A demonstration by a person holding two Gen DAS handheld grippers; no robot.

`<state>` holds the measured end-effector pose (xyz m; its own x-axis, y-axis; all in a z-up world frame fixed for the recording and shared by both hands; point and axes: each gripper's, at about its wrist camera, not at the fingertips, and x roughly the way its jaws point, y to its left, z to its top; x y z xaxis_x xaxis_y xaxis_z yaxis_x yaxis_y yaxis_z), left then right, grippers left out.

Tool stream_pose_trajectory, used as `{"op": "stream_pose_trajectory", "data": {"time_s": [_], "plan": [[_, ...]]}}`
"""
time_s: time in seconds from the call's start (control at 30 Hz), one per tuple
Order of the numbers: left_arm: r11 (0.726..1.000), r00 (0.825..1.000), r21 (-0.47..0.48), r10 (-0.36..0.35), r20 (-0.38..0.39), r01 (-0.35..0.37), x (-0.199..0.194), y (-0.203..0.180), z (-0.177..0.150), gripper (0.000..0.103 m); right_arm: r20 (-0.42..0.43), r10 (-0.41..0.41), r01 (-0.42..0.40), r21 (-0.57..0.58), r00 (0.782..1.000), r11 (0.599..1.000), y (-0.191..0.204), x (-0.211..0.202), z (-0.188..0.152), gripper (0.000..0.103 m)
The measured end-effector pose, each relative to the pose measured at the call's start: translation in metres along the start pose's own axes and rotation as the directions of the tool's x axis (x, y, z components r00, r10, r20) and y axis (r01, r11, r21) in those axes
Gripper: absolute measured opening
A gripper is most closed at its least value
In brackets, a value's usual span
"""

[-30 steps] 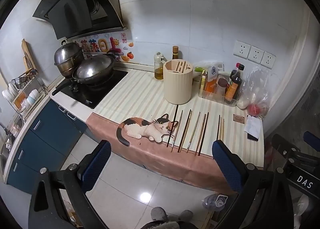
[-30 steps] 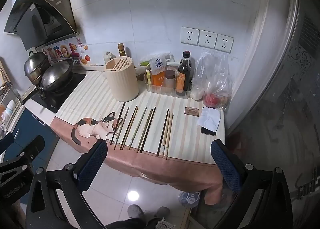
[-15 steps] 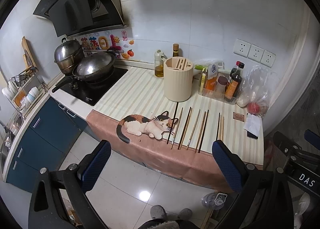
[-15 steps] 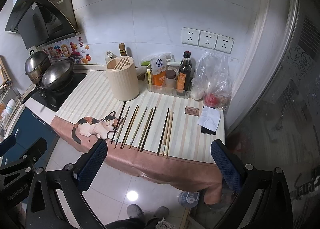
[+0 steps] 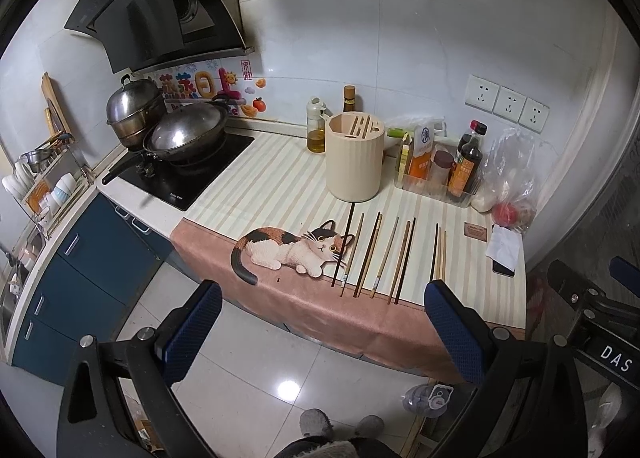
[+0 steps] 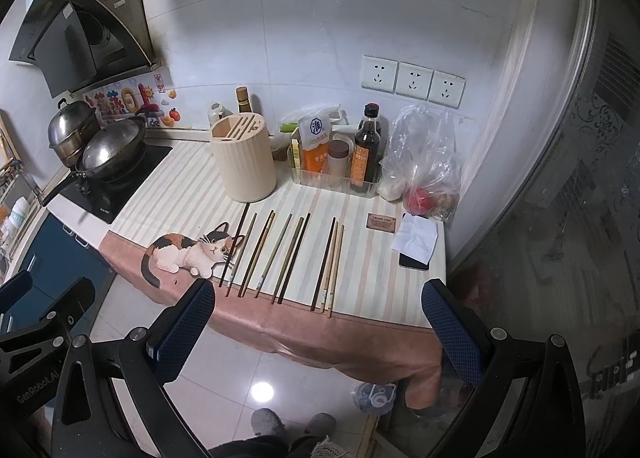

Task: Organize utensils

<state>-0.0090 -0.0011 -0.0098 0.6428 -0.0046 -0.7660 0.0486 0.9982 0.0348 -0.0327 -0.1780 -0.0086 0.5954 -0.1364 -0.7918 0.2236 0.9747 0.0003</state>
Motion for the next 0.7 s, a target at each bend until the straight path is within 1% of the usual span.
{"op": "stream_pose_trajectory", "data": {"time_s": [0.4, 0.7], "plan": [[1.000, 1.000, 0.002, 0.005, -0.002, -0.005, 0.0012, -0.0066, -0.0031, 0.103, 0.005, -0.002, 0.002, 0.002, 1.000, 1.000, -0.0072, -0.0017, 0.0044, 0.103], [1.000, 1.000, -0.007, 0.004, -0.002, -0.004, 0.0014, -0.0010, 0.0051, 0.103, 0.007, -0.004, 0.004, -0.005, 1.000, 1.000, -0.0040, -0.0023, 0.0091, 0.103]]}}
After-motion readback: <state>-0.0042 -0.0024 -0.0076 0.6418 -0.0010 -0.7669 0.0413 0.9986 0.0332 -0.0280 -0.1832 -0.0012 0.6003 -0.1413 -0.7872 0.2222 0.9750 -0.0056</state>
